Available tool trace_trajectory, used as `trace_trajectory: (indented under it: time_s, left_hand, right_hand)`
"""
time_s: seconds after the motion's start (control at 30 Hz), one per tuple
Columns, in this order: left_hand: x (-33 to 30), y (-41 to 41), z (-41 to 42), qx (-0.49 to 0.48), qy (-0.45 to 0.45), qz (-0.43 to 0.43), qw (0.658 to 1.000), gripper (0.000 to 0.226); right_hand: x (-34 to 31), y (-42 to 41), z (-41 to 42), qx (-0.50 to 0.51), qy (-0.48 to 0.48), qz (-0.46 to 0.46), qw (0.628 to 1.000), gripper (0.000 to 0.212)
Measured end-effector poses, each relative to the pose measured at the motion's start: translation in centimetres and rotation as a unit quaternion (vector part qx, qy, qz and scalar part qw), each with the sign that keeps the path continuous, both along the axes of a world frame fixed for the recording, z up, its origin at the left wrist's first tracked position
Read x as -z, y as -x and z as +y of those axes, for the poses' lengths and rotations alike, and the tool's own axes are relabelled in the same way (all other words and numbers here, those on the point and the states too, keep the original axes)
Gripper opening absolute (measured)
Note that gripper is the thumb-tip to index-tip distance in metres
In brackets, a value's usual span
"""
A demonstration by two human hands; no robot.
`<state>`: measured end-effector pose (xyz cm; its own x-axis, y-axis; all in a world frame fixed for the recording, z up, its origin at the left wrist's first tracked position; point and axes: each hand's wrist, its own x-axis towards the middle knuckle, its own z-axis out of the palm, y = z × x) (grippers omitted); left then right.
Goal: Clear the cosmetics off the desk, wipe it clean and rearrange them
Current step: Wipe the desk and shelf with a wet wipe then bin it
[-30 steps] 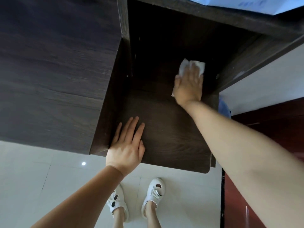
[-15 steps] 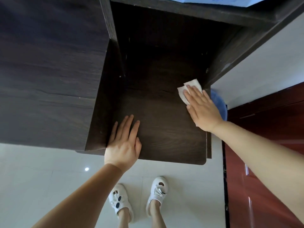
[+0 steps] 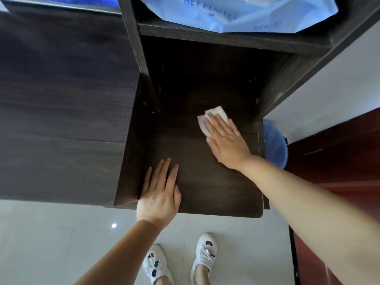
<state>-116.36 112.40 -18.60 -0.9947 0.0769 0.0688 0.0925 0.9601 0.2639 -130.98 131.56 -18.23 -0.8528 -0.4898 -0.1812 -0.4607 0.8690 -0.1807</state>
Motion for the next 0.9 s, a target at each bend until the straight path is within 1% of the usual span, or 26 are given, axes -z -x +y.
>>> trace_trajectory:
  time_s: [0.03, 0.07, 0.1, 0.13, 0.23, 0.3, 0.37, 0.4, 0.43, 0.5, 0.53, 0.57, 0.6, 0.67, 0.7, 0.8, 0.83, 0.9]
  left_hand:
    - [0.0, 0.0, 0.0, 0.0, 0.0, 0.001, 1.0, 0.047]
    - [0.0, 0.0, -0.1, 0.001, 0.0, 0.001, 1.0, 0.047]
    - [0.0, 0.0, -0.1, 0.002, -0.001, 0.001, 1.0, 0.047]
    - [0.1, 0.0, -0.1, 0.003, -0.002, 0.001, 1.0, 0.046]
    - [0.1, -0.1, -0.2, 0.004, -0.006, 0.001, 1.0, 0.046]
    - [0.1, 0.0, -0.2, 0.004, -0.008, -0.006, 1.0, 0.048]
    - [0.0, 0.0, -0.2, 0.003, -0.01, -0.008, 1.0, 0.048]
    - [0.0, 0.0, -0.2, 0.002, -0.012, -0.007, 1.0, 0.048]
    - [-0.1, -0.1, -0.2, 0.002, -0.013, -0.005, 1.0, 0.047]
    - [0.0, -0.2, -0.2, 0.003, -0.017, -0.003, 1.0, 0.046]
    - [0.0, -0.2, -0.3, 0.004, -0.018, -0.002, 1.0, 0.045]
    - [0.0, -0.1, -0.3, 0.005, -0.024, -0.005, 1.0, 0.045]
    - [-0.1, -0.1, -0.4, 0.005, -0.035, -0.01, 0.999, 0.044]
    - [-0.3, -0.8, -1.0, 0.013, -0.083, -0.018, 0.996, 0.04]
    - [-0.5, -1.8, -1.5, 0.025, -0.098, -0.025, 0.995, 0.038]
    - [-0.9, -6.8, -4.1, 0.056, -0.085, -0.042, 0.994, 0.035]
    - [-1.1, -8.3, -5.1, 0.036, -0.093, -0.047, 0.994, 0.035]
    - [-1.2, -10.5, -7.0, -0.059, -0.134, -0.053, 0.988, 0.037]
  right_hand:
    - [0.1, 1.5, -1.7, 0.064, 0.013, 0.0, 0.998, 0.057]
    - [0.1, 2.4, -3.5, 0.104, 0.025, 0.002, 0.994, 0.056]
    - [0.0, 2.7, -5.1, 0.114, 0.031, 0.003, 0.993, 0.055]
    - [0.1, 2.6, -6.5, 0.096, 0.037, 0.002, 0.995, 0.054]
    - [0.3, -0.3, -8.2, -0.059, 0.066, 0.007, 0.996, 0.053]
    - [0.3, -2.0, -7.5, -0.166, 0.07, 0.004, 0.984, 0.053]
    - [0.1, -1.1, -6.4, -0.229, 0.053, -0.003, 0.972, 0.053]
    - [-0.1, 0.0, -6.2, -0.225, 0.045, -0.012, 0.973, 0.052]
    - [-0.2, 1.2, -6.2, -0.191, 0.043, -0.023, 0.98, 0.052]
    - [-0.2, 2.6, -7.0, -0.075, 0.045, -0.021, 0.996, 0.052]
    - [-0.1, 2.5, -7.7, -0.034, 0.039, -0.012, 0.999, 0.053]
    - [-0.1, 1.6, -8.5, -0.02, 0.036, 0.0, 0.999, 0.053]
    - [0.0, 0.0, -9.1, -0.032, 0.037, 0.007, 0.999, 0.054]
    - [0.0, -4.0, -9.2, -0.096, 0.034, 0.006, 0.995, 0.057]
    - [-0.1, -5.8, -8.5, -0.122, 0.018, 0.003, 0.992, 0.057]
    - [-0.1, -10.8, -5.3, -0.175, -0.006, 0.036, 0.984, 0.053]
    - [0.0, -12.3, -4.3, -0.191, -0.006, 0.046, 0.98, 0.052]
    - [0.3, -14.6, -3.3, -0.23, -0.005, 0.047, 0.972, 0.053]
